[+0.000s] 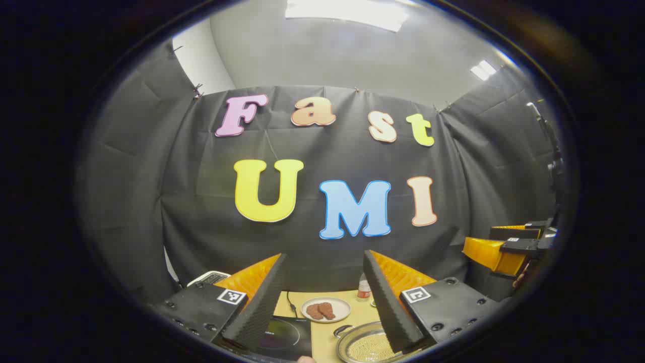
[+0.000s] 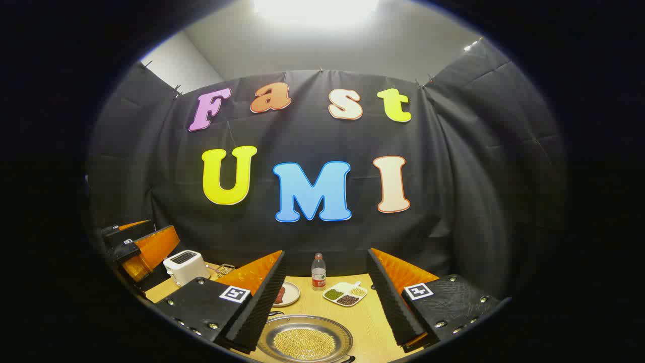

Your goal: First push the handle of the pot to place it horizontally, then grasp the pot with both hands and set it on the induction cooktop.

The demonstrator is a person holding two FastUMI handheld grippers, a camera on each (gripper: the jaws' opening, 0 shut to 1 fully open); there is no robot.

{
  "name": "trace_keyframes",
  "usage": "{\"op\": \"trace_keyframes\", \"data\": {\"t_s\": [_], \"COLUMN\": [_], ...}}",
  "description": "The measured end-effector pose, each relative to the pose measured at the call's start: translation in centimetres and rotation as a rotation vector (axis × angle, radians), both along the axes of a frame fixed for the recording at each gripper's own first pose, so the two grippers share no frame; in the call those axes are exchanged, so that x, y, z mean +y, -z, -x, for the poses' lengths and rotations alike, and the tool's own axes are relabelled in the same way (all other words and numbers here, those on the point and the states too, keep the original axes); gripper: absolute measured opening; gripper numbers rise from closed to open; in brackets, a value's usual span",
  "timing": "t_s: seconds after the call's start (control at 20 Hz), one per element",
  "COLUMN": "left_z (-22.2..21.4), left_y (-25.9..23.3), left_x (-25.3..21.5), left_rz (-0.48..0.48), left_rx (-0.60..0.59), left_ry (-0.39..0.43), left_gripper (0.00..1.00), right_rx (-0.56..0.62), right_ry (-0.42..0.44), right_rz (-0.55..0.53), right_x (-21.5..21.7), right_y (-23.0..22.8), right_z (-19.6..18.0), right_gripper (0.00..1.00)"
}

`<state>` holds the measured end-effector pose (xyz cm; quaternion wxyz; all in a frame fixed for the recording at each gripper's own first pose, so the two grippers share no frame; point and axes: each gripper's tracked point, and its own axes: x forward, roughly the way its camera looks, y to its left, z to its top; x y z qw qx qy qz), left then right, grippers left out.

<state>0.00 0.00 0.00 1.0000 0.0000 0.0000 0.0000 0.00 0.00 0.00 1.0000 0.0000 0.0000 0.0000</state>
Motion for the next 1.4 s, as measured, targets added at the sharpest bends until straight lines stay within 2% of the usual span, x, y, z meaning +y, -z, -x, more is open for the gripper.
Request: {"op": "trace_keyframes", "data": {"t_s": [0.3,0.35,0.4,0.55,0.6,0.75,0.9,1.0,1.1,1.2,1.4], "left_z": [-0.1,-0.1,0.0,-0.1,-0.1,0.0,0.1,0.0,0.1,0.2,0.2], "left_y": [0.3,0.3,0.3,0.6,0.6,1.0,1.4,2.2,2.9,3.4,4.6], "left_x": [0.4,0.5,0.5,0.5,0.6,0.8,1.0,1.1,1.4,1.3,1.3], "left_rz": [0.012,0.009,0.005,-0.007,-0.008,-0.006,-0.005,-0.01,-0.01,0.0,-0.002], "left_rx": [0.012,0.013,0.015,0.023,0.026,0.033,0.038,0.056,0.07,0.082,0.105], "left_ry": [-0.013,-0.02,-0.024,-0.028,-0.031,-0.039,-0.044,-0.047,-0.059,-0.061,-0.067], "left_gripper": [0.98,0.95,0.98,0.98,0.95,0.95,0.98,0.95,0.98,0.95,0.96], "right_rx": [0.004,0.007,0.011,0.019,0.021,0.027,0.043,0.063,0.105,0.158,0.272], "right_ry": [-0.005,-0.005,-0.007,-0.01,-0.009,-0.01,-0.016,-0.026,-0.036,-0.053,-0.087], "right_rz": [-0.004,-0.005,-0.007,-0.006,-0.004,-0.005,-0.001,-0.002,-0.005,-0.006,-0.005], "right_x": [0.2,0.2,0.2,0.3,0.2,0.0,-0.2,-0.2,-0.2,0.0,0.3], "right_y": [0.2,0.3,0.4,0.9,0.9,1.5,2.4,3.5,5.5,7.9,13.0], "right_z": [-0.5,-0.7,-0.6,-0.8,-0.8,-0.7,-0.9,-0.8,-0.6,-0.2,0.4], "right_gripper": [0.96,0.96,0.95,0.96,0.96,0.96,0.96,0.96,0.96,0.96,0.96]}}
